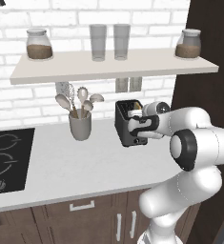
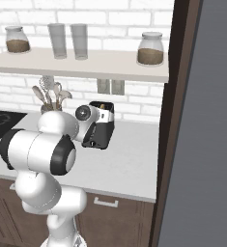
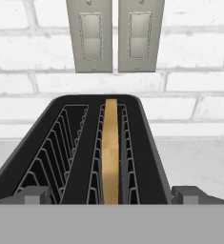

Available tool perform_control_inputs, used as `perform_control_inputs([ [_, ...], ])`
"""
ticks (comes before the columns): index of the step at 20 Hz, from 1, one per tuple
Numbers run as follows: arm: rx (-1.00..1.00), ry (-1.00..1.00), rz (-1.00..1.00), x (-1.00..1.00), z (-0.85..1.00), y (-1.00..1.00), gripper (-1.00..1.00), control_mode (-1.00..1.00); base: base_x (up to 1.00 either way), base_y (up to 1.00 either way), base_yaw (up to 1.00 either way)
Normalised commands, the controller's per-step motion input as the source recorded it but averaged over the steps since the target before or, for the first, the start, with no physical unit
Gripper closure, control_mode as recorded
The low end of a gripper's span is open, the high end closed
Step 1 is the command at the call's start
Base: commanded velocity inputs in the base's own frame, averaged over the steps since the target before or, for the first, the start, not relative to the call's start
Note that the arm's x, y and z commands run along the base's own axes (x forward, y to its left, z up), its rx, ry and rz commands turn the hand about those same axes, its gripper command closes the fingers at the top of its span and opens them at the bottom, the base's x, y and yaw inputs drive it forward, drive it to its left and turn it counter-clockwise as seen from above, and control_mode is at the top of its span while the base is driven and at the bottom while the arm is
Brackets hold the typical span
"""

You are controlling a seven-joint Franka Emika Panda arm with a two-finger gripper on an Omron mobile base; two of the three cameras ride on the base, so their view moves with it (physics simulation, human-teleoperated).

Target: Start the toaster. Once the lever pops up, take the bread to the plate on the dining counter.

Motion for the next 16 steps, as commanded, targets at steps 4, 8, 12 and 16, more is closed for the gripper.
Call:
perform_control_inputs([
  [4, 0.0, 0.0, 0.0, 0.0, 0.0, 0.0, -1.0, -1.0, 0.0, 0.0, 0.0],
  [8, 0.0, 0.0, 0.0, 0.0, 0.0, 0.0, -1.0, -1.0, 0.0, 0.0, 0.0],
  [12, 0.0, 0.0, 0.0, 0.0, 0.0, 0.0, -1.0, -1.0, 0.0, 0.0, 0.0],
  [16, 0.0, 0.0, 0.0, 0.0, 0.0, 0.0, -1.0, -1.0, 0.0, 0.0, 0.0],
])
